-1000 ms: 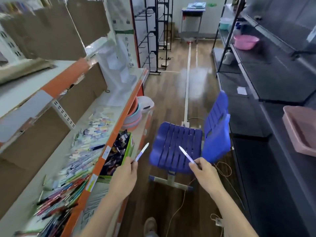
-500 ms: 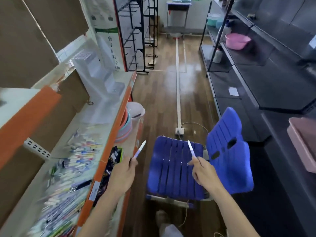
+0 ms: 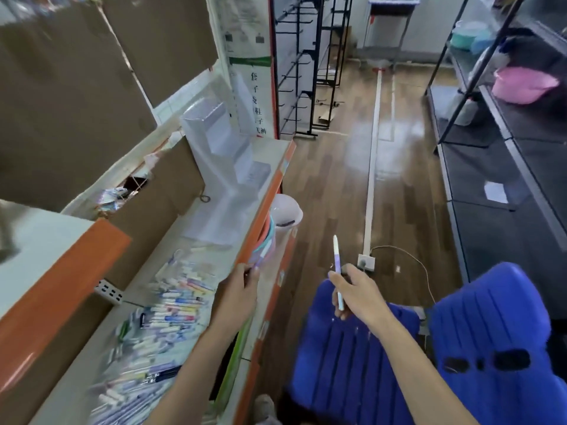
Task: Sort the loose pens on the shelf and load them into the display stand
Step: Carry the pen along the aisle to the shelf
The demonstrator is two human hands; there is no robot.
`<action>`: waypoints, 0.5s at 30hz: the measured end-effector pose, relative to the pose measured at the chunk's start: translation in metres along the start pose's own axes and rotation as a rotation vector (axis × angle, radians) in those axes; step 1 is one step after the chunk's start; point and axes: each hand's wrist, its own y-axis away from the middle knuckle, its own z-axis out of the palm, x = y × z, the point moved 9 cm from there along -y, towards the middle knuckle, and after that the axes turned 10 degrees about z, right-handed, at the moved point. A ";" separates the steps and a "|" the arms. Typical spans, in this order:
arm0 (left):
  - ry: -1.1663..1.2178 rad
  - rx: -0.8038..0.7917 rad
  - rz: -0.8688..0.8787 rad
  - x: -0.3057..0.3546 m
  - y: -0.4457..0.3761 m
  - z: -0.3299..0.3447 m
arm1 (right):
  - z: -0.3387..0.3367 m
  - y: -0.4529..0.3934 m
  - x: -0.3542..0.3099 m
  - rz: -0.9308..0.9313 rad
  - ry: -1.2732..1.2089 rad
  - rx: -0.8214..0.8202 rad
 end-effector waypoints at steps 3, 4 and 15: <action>-0.051 0.014 0.021 0.001 -0.034 0.000 | 0.002 -0.024 -0.024 -0.014 -0.018 0.016; -0.058 0.017 0.037 0.003 -0.044 -0.001 | 0.003 -0.032 -0.032 -0.028 -0.028 0.017; 0.092 0.005 0.016 -0.004 -0.114 0.002 | 0.013 -0.100 -0.088 -0.061 -0.008 0.003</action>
